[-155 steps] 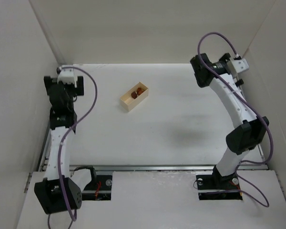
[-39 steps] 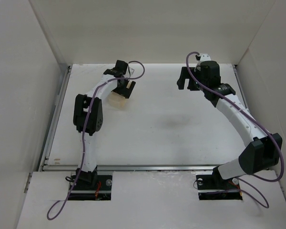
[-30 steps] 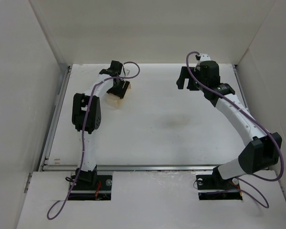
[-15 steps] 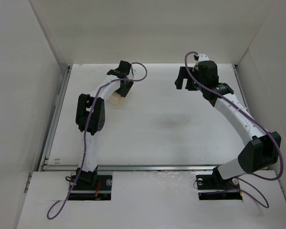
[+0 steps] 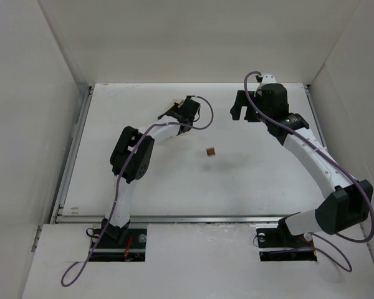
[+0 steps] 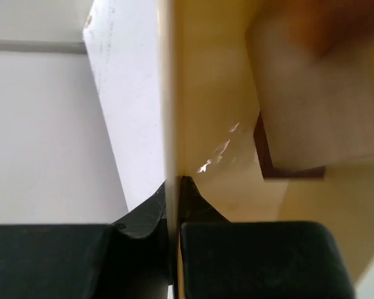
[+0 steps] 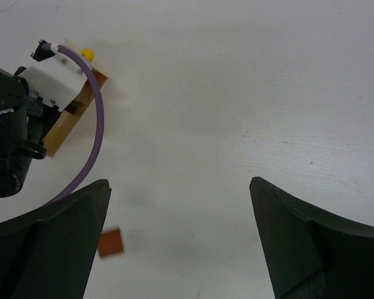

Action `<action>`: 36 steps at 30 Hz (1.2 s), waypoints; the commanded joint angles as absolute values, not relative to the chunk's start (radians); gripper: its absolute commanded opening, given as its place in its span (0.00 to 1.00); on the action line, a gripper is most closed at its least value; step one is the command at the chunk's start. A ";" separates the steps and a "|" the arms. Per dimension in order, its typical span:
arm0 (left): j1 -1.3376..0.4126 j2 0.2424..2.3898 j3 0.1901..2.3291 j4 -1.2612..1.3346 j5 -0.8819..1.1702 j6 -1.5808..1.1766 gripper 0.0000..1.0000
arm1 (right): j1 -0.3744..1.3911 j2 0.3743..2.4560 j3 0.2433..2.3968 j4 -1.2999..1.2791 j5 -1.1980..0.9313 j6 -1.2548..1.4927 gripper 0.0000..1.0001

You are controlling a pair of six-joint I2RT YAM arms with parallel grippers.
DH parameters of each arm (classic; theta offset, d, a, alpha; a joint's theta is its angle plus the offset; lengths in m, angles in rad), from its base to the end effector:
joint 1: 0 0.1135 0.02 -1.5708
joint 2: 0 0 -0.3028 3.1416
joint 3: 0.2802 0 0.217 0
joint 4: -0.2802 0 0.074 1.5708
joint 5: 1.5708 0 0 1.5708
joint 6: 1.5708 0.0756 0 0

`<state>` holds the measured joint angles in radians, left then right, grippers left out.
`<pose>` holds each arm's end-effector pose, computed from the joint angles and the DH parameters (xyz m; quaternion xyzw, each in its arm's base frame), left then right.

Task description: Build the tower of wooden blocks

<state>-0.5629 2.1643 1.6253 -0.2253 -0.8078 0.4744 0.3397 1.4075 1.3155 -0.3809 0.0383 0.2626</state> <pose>0.4438 -0.2154 0.2216 0.2853 0.8110 0.3452 0.3765 0.2999 0.1029 0.3848 -0.0229 0.8527 0.1391 0.5031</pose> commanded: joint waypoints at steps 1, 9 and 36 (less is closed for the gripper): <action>-0.584 2.091 1.597 -0.124 -0.953 0.498 0.00 | 0.350 1.359 1.295 -0.339 0.054 0.275 0.99; -0.615 2.069 1.566 -0.115 -0.943 0.499 0.00 | 0.350 1.319 1.264 -0.339 0.063 0.275 0.99; -0.511 2.088 1.641 -0.495 -0.499 0.223 0.12 | 0.412 1.341 1.197 -0.886 0.135 0.583 0.99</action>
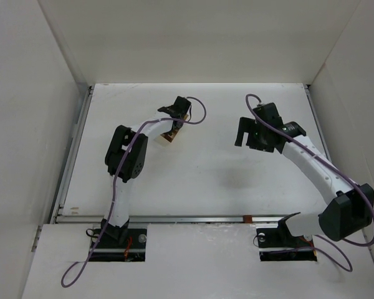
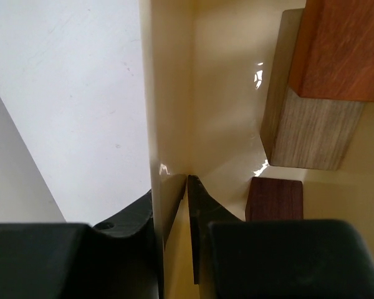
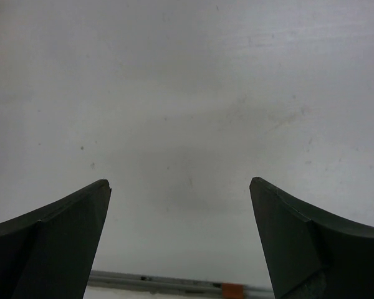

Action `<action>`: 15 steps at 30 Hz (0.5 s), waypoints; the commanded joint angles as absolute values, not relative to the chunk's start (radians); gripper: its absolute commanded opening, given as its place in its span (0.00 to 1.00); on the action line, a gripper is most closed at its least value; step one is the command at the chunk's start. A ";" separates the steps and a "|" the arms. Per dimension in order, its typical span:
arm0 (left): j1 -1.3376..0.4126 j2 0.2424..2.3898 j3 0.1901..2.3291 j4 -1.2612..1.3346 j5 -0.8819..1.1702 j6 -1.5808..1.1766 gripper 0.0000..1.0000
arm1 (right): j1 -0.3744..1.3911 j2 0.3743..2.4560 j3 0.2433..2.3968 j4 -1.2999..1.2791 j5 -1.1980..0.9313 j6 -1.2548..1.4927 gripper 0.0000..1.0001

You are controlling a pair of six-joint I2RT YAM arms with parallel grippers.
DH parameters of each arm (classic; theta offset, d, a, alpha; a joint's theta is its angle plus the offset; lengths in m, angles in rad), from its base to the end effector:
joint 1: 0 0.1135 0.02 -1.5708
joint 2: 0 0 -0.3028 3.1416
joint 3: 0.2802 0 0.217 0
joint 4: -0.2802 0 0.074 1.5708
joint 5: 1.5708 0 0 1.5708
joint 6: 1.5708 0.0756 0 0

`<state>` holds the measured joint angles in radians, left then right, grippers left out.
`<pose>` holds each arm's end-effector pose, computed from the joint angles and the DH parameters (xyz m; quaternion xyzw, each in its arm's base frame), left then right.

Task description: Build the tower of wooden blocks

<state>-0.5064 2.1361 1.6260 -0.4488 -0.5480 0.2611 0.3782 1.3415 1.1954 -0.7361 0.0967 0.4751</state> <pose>0.4328 -0.1950 0.2063 0.2681 0.8817 0.2206 0.3194 0.2453 0.0896 0.3221 0.0618 0.9383 0.0981 0.3257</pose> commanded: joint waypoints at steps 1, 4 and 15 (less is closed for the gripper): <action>-0.511 2.088 1.632 -0.505 -0.499 0.222 0.12 | 0.426 1.341 1.197 -0.952 0.144 0.606 0.99; -0.500 2.088 1.632 -0.505 -0.470 0.212 0.12 | 0.497 1.356 1.171 -1.034 0.164 0.675 0.99; -0.448 2.043 1.562 -0.489 -0.399 0.201 0.15 | 0.600 1.209 0.959 -1.108 0.058 0.804 0.99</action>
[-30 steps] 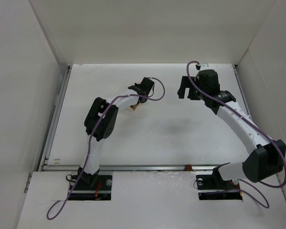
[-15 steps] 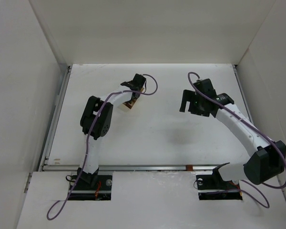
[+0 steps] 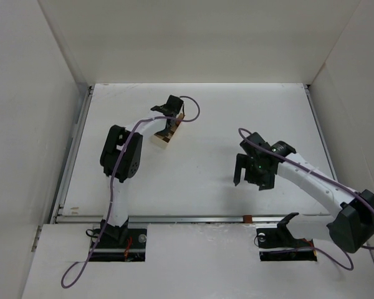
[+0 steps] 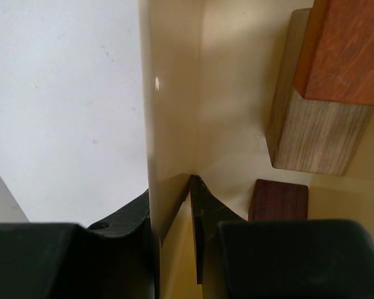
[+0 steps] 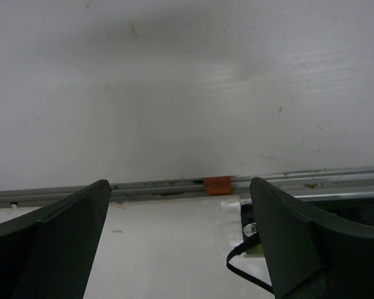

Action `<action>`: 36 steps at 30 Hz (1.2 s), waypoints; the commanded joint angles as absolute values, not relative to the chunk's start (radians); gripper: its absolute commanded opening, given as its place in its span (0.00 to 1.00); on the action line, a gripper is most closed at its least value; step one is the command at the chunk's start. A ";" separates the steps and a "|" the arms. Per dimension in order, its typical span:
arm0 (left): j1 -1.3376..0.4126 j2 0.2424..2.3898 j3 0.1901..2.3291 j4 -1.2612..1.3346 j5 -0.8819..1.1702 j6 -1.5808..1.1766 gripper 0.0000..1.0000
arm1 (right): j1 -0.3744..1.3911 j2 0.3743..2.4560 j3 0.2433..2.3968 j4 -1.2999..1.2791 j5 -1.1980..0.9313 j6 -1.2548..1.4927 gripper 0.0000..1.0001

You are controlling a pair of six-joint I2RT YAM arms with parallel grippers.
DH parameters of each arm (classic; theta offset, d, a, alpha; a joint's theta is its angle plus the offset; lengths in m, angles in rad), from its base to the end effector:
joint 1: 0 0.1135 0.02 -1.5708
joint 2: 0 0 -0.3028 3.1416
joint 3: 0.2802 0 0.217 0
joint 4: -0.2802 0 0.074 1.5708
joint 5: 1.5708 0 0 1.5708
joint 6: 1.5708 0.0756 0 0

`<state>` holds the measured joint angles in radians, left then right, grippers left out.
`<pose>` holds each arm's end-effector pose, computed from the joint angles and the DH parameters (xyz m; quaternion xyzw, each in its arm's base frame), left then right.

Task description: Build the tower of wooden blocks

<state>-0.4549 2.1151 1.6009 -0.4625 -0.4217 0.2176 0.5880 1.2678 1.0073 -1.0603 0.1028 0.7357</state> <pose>0.4339 -0.1778 0.2037 0.2507 0.9029 0.1648 0.3079 0.1570 0.0953 0.2622 0.0795 0.9877 0.0363 0.1296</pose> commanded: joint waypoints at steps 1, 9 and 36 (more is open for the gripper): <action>-0.448 2.028 1.552 -0.489 -0.399 0.201 0.15 | 0.600 1.188 0.937 -1.108 0.049 0.837 0.99; -0.448 1.982 1.483 -0.446 -0.390 0.212 0.15 | 0.635 1.169 0.816 -1.066 -0.015 0.916 0.89; -0.439 1.973 1.529 -0.465 -0.380 0.221 0.15 | 0.929 1.440 0.745 -0.954 0.037 1.222 0.83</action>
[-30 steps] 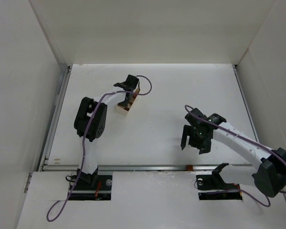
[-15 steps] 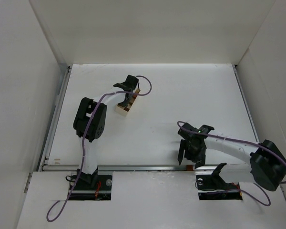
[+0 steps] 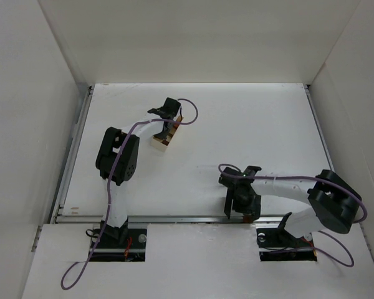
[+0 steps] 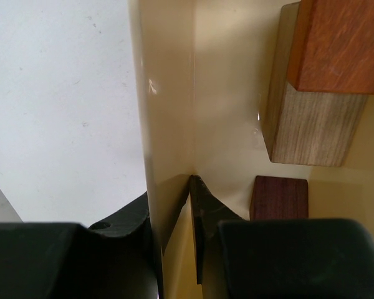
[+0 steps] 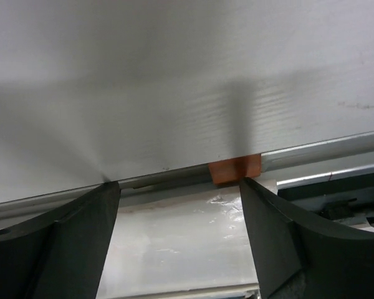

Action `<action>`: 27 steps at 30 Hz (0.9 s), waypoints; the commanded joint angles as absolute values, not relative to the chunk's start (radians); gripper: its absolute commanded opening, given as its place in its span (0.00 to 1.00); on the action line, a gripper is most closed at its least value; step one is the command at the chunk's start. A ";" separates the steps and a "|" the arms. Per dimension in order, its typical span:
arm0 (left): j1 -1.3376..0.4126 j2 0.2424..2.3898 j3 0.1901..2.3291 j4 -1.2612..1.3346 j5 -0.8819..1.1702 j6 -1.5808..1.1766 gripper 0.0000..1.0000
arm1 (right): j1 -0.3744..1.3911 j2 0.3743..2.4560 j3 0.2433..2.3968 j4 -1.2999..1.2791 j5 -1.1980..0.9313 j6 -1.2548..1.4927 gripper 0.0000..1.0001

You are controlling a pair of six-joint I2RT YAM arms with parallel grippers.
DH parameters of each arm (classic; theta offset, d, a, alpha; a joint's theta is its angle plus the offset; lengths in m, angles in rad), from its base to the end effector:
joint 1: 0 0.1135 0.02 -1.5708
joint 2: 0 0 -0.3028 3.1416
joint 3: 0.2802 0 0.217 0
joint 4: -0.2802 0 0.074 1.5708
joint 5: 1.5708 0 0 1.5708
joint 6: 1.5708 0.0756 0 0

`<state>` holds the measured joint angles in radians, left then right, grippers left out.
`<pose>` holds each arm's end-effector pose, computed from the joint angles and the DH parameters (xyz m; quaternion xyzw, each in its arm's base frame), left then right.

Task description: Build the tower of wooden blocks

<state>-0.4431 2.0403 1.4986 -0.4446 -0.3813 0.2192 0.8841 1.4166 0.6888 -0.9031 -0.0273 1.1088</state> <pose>0.4151 -0.1659 0.2072 0.2541 0.9069 0.1487 0.3014 0.0999 0.1251 0.1695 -0.1125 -0.9931 0.0178 0.0278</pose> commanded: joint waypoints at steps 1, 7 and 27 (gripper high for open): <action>-0.439 1.973 1.529 -0.465 -0.371 0.221 0.15 | 0.948 1.440 0.765 -0.980 0.070 1.241 0.85; -0.439 1.973 1.548 -0.465 -0.371 0.230 0.15 | 0.996 1.505 0.816 -1.017 0.094 1.275 0.96; -0.430 1.973 1.548 -0.465 -0.362 0.249 0.15 | 1.023 1.226 0.700 -0.999 0.209 1.566 0.99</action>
